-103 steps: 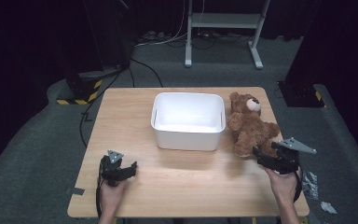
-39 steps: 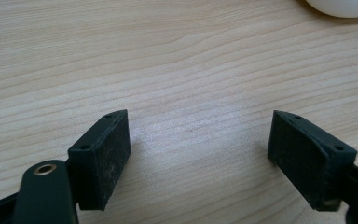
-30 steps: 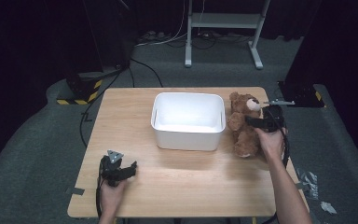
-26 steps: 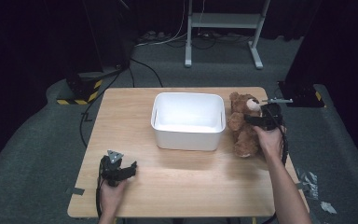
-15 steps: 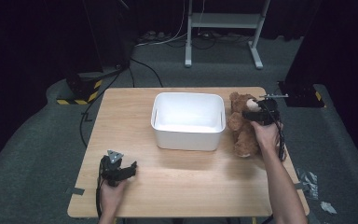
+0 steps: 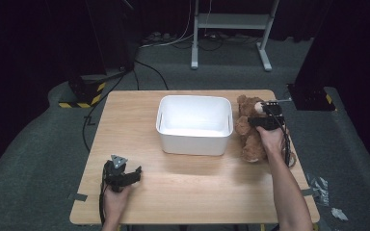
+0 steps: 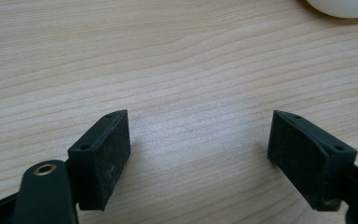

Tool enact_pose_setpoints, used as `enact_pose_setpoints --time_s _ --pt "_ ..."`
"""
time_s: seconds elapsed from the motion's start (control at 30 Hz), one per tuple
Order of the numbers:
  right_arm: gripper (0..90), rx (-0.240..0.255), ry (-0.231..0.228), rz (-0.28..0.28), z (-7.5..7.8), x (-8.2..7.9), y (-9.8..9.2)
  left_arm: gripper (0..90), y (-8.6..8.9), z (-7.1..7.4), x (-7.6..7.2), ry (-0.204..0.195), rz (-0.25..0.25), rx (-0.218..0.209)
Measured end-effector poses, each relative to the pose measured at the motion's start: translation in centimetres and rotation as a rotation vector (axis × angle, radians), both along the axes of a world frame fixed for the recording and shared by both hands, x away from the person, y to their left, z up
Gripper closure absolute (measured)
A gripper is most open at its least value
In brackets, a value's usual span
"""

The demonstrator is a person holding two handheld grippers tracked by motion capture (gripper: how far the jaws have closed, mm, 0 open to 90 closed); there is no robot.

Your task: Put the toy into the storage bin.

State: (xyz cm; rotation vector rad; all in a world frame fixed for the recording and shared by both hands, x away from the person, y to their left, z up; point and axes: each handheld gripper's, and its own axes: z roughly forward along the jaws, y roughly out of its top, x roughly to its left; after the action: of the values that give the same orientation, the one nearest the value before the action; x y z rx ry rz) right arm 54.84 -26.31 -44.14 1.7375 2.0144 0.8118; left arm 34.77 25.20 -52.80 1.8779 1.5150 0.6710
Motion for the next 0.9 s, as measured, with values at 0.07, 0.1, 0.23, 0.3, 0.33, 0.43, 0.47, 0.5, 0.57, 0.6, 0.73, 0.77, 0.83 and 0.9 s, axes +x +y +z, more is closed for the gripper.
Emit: enact_pose_setpoints --time_s 0.07,0.1,0.23,0.3,0.33,0.43,0.47,0.5,0.57,0.6,0.73,0.77,0.83,0.9 --pt "16.6 0.011 0.007 0.003 -0.2 0.1 -0.1 20.9 0.0 0.0 0.0 0.0 0.002 0.0" --pt "16.6 0.011 0.007 0.003 -0.2 0.1 -0.1 20.9 0.0 0.0 0.0 0.0 0.002 0.0" --pt "17.5 0.027 0.037 0.032 -0.7 0.3 0.0 20.7 0.0 0.0 0.0 -0.002 0.012 -0.004" --pt "17.6 0.026 0.05 0.043 -1.0 0.4 0.1 20.7 0.0 0.0 0.0 -0.003 0.012 -0.005" --pt "18.7 0.027 0.051 0.043 -1.1 0.4 0.2 20.7 0.0 0.0 0.0 -0.003 0.012 -0.005" --pt "23.7 -0.007 0.068 0.061 -1.3 0.4 0.7 20.7 0.0 0.0 0.0 -0.003 0.013 -0.004" --pt "26.3 -0.025 0.07 0.071 -1.3 0.4 0.8 20.7 0.0 0.0 0.0 -0.003 0.012 -0.005" --pt "28.9 -0.032 0.075 0.075 -1.4 0.4 0.9 20.6 0.1 0.0 0.0 0.0 0.01 0.001" --pt "33.8 -0.063 0.082 0.086 -1.5 0.3 1.4 20.6 0.1 0.0 0.0 0.0 0.01 0.001" --pt "36.0 -0.072 0.082 0.09 -1.5 0.3 1.5 20.7 0.1 0.0 0.0 0.001 0.011 0.002" --pt "43.6 -0.072 0.085 0.085 -1.6 0.2 1.4 20.7 0.1 0.0 0.0 0.002 0.011 0.002" --pt "46.5 -0.072 0.094 0.087 -1.5 0.2 1.3 20.7 0.1 0.0 0.0 0.002 0.011 0.002" --pt "52.7 -0.069 0.094 0.087 -1.4 0.1 1.2 20.7 0.1 0.0 0.0 0.002 0.011 0.003" --pt "58.8 -0.063 0.086 0.087 -1.3 -0.2 1.0 20.7 0.1 0.0 0.0 0.002 0.011 0.002"
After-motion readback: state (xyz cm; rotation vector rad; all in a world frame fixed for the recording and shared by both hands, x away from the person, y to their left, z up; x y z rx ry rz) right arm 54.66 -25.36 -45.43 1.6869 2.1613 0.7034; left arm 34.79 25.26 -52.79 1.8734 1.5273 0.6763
